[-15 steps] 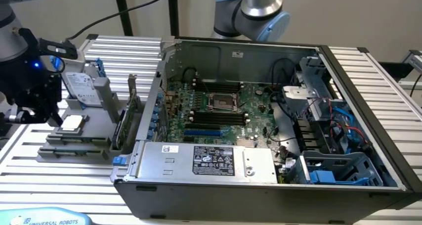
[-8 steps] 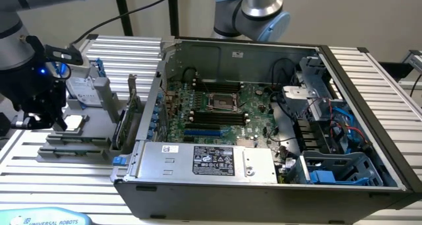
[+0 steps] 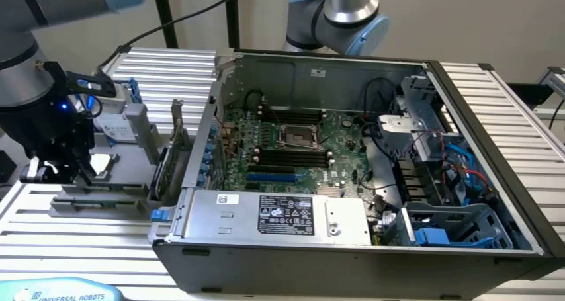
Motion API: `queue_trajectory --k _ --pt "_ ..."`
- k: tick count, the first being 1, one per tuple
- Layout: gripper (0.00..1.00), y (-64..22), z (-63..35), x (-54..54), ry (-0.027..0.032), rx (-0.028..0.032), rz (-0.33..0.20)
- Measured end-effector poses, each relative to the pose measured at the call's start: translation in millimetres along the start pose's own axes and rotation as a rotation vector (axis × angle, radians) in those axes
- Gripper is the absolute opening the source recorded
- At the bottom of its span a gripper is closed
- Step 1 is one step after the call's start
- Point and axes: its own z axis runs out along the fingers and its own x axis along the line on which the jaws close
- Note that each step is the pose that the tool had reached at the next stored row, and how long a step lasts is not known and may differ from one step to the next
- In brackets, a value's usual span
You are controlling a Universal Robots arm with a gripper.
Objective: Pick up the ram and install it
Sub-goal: 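Pick up the ram and move it above insertion slot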
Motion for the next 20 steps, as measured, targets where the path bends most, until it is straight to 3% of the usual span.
queue_trajectory --k 5,20 --pt "0.42 -0.3 9.2 0.3 0.0000 0.0001 -0.005" --pt "0.42 -1.0 36.3 1.8 0.0001 0.0000 -0.010"
